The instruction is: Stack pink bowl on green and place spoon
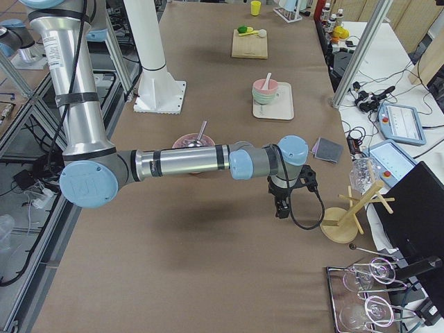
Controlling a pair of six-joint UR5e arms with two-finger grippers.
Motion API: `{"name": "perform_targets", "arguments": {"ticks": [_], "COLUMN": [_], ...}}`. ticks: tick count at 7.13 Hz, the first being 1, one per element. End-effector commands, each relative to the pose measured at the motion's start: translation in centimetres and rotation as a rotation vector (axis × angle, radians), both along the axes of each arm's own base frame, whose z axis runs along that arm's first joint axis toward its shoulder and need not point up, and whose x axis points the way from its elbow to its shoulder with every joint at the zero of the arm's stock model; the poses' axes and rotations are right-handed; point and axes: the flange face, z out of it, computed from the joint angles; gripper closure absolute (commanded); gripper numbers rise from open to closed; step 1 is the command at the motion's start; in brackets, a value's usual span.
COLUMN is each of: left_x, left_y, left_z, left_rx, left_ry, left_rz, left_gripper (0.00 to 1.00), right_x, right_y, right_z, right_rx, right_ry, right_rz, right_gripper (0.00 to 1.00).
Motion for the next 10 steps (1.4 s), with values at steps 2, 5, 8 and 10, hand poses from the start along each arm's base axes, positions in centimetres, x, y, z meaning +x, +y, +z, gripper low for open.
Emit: {"name": "perform_targets", "arguments": {"ticks": [2,5,8,10], "left_x": [-2.1,-2.0,-2.1,-2.1], "left_y": [2.9,2.8,2.7,2.9], "left_z": [-0.7,-0.6,0.0,0.2], "left_rx": [-0.018,-0.017,-0.027,-0.038], "left_ry": [0.180,0.166,0.165,0.165], "left_rz": [-0.051,-0.046,-0.049,-0.054], "left_gripper": [0.02,0.02,0.02,0.02], "right_x": [0.0,-0.1,-0.2,-0.3], "right_y": [0.6,1.2,1.2,1.1], "right_z": [-0.9,-0.9,-1.6,-1.6], "right_rx": [0.015,0.012,0.019,0.023], "right_ry": [-0.019,-0.037,-0.057,-0.055], "right_rz": [-0.001,-0.004,-0.008,-0.009], "right_gripper": [0.00,0.00,0.00,0.00]}}
